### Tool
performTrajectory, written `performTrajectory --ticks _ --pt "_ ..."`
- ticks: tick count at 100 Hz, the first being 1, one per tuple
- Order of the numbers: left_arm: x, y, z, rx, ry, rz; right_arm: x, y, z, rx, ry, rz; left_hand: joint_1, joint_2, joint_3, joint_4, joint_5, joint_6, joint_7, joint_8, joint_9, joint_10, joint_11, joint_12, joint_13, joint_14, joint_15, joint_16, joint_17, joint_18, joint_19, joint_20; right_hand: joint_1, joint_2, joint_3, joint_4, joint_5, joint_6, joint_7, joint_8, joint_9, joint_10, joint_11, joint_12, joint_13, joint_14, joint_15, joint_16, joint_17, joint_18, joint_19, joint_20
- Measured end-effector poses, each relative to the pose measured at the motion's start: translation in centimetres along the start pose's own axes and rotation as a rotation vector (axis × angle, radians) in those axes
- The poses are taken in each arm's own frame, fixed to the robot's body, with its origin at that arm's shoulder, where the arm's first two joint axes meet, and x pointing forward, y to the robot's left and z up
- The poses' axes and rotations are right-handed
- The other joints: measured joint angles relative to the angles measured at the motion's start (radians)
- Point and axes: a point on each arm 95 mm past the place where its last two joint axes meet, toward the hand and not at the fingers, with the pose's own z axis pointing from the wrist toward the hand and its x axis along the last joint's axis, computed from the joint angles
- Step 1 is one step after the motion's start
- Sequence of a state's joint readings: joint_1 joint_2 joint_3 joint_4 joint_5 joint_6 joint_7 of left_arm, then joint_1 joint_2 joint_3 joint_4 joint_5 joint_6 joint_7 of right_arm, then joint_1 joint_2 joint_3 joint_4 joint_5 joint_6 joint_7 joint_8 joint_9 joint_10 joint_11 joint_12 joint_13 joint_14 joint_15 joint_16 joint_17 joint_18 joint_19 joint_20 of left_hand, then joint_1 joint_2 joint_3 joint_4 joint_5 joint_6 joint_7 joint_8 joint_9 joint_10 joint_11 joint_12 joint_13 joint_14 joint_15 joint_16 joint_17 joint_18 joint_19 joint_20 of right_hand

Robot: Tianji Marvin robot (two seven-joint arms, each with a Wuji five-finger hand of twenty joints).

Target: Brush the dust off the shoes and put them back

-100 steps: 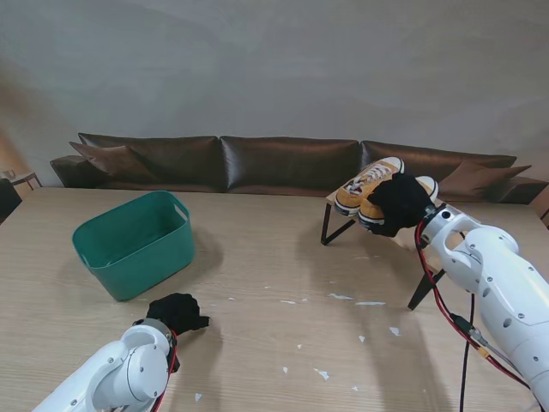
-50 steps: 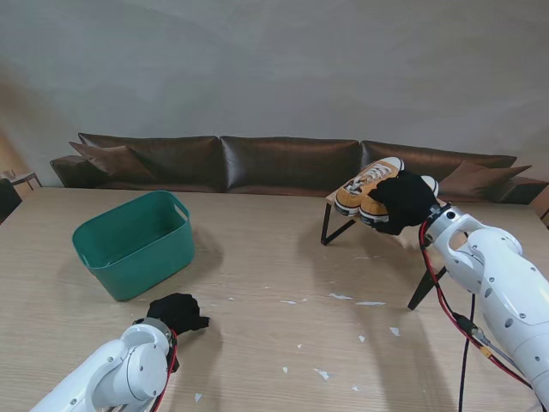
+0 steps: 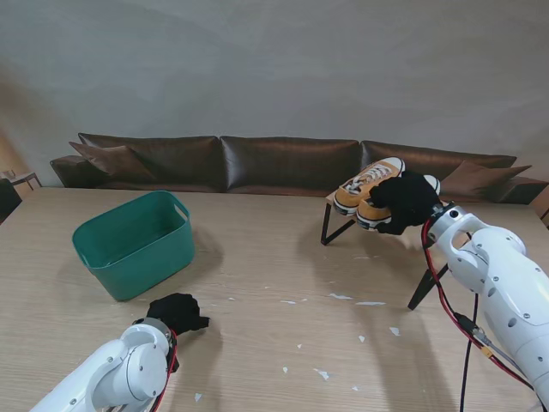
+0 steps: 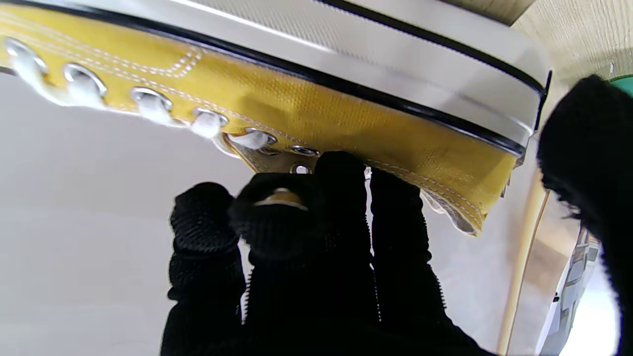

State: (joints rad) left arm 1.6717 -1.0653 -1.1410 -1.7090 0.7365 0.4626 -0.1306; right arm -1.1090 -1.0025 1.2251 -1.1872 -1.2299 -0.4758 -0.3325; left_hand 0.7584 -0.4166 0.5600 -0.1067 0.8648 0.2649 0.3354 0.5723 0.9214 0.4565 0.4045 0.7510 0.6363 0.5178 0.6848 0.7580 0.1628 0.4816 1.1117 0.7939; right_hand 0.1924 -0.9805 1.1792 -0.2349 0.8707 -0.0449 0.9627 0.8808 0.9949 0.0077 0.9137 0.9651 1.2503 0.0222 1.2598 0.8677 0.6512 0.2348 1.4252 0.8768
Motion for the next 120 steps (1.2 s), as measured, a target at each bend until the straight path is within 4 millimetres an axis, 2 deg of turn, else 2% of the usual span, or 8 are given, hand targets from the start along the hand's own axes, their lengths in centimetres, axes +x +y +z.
performTrajectory --ticks 28,40,47,65,78,82,91,120 --pt "0.0 0.0 0.0 -0.003 0.0 0.002 -0.7 0.7 -0.2 -0.038 -0.018 0.015 0.0 0.0 0.0 0.0 -0.001 0.0 0.0 0.005 0.0 0.0 0.0 0.0 0.0 0.0 0.0 0.0 0.0 0.0 0.0 0.0 -0.061 0.04 -0.023 0.0 -0.048 0.013 -0.042 -0.032 -0.025 0.0 -0.015 -0.009 0.0 0.005 -0.001 0.0 0.0 0.004 0.0 0.003" --pt "0.0 -0.1 0.1 -0.006 0.001 0.005 -0.9 1.4 -0.3 -0.063 -0.03 0.027 0.0 0.0 0.0 0.0 -0.002 0.0 0.002 0.009 0.0 0.0 0.0 0.001 0.0 0.0 0.0 -0.001 0.0 0.0 0.0 0.0 -0.084 0.116 -0.046 0.0 -0.083 0.019 -0.078 -0.054 -0.059 0.0 -0.02 -0.029 -0.026 0.011 -0.009 0.0 0.0 0.013 -0.001 0.023" --pt "0.0 -0.1 0.1 -0.006 0.004 0.006 -0.8 2.0 -0.3 -0.067 -0.034 0.03 0.0 0.0 0.0 0.0 -0.002 0.001 0.004 0.01 0.002 0.0 0.0 0.001 0.0 0.0 0.0 -0.001 0.0 0.0 0.0 0.0 -0.096 0.18 -0.098 0.014 -0.122 0.021 -0.119 -0.097 -0.088 0.0 -0.071 -0.066 -0.054 0.018 -0.04 -0.01 0.0 0.014 -0.024 0.023" --pt "0.0 -0.1 0.1 -0.002 0.015 0.012 -0.2 4.3 -0.3 -0.062 -0.087 0.11 0.0 0.0 0.0 0.0 -0.002 0.003 0.013 0.011 0.013 0.0 0.0 0.001 0.001 0.0 0.001 -0.001 0.0 0.002 0.0 0.0 -0.072 0.367 -0.272 0.073 -0.184 0.009 -0.225 -0.183 -0.173 0.008 -0.232 -0.221 -0.18 0.082 -0.328 -0.11 0.0 0.063 -0.181 0.023" --pt "-0.1 -0.1 0.2 -0.002 0.031 0.017 1.1 6.1 -0.6 -0.074 -0.112 0.156 0.0 0.0 0.0 0.0 -0.002 0.012 0.009 0.008 0.015 0.0 0.0 0.001 0.001 0.0 0.001 -0.001 0.0 0.003 0.0 0.0 -0.043 0.45 -0.355 0.111 -0.218 -0.004 -0.294 -0.224 -0.209 0.019 -0.36 -0.333 -0.251 0.116 -0.581 -0.215 0.0 0.09 -0.306 -0.034" --pt "0.0 -0.1 0.2 -0.003 0.035 0.017 1.6 6.6 -0.6 -0.074 -0.117 0.181 0.0 0.0 0.0 0.0 -0.002 0.012 0.006 0.007 0.015 -0.001 0.0 0.001 0.001 0.0 0.001 -0.001 0.0 0.003 0.0 0.0 -0.03 0.456 -0.402 0.111 -0.223 -0.01 -0.306 -0.23 -0.21 0.021 -0.394 -0.358 -0.24 0.125 -0.634 -0.235 0.0 0.094 -0.34 -0.057" --pt "0.0 -0.1 0.3 -0.004 0.047 0.02 2.9 7.6 -0.8 -0.096 -0.123 0.26 0.0 0.0 -0.003 0.0 -0.004 0.012 -0.004 -0.002 0.015 -0.006 0.0 0.001 0.001 0.0 0.001 -0.001 0.0 0.003 0.0 0.0 -0.028 0.455 -0.384 0.121 -0.223 -0.011 -0.323 -0.235 -0.21 0.028 -0.424 -0.384 -0.277 0.139 -0.74 -0.285 0.0 0.106 -0.396 -0.101" --pt "-0.1 -0.4 0.4 0.015 0.089 0.025 7.1 8.2 -1.5 -0.132 -0.067 0.397 0.0 0.0 -0.006 0.0 -0.015 0.004 -0.02 -0.017 -0.031 -0.063 -0.16 -0.113 -0.007 -0.01 -0.113 -0.075 -0.019 -0.028 -0.061 -0.026 -0.028 0.455 -0.385 0.121 -0.223 -0.011 -0.348 -0.243 -0.21 0.029 -0.438 -0.395 -0.294 0.158 -0.792 -0.305 0.0 0.115 -0.428 -0.121"
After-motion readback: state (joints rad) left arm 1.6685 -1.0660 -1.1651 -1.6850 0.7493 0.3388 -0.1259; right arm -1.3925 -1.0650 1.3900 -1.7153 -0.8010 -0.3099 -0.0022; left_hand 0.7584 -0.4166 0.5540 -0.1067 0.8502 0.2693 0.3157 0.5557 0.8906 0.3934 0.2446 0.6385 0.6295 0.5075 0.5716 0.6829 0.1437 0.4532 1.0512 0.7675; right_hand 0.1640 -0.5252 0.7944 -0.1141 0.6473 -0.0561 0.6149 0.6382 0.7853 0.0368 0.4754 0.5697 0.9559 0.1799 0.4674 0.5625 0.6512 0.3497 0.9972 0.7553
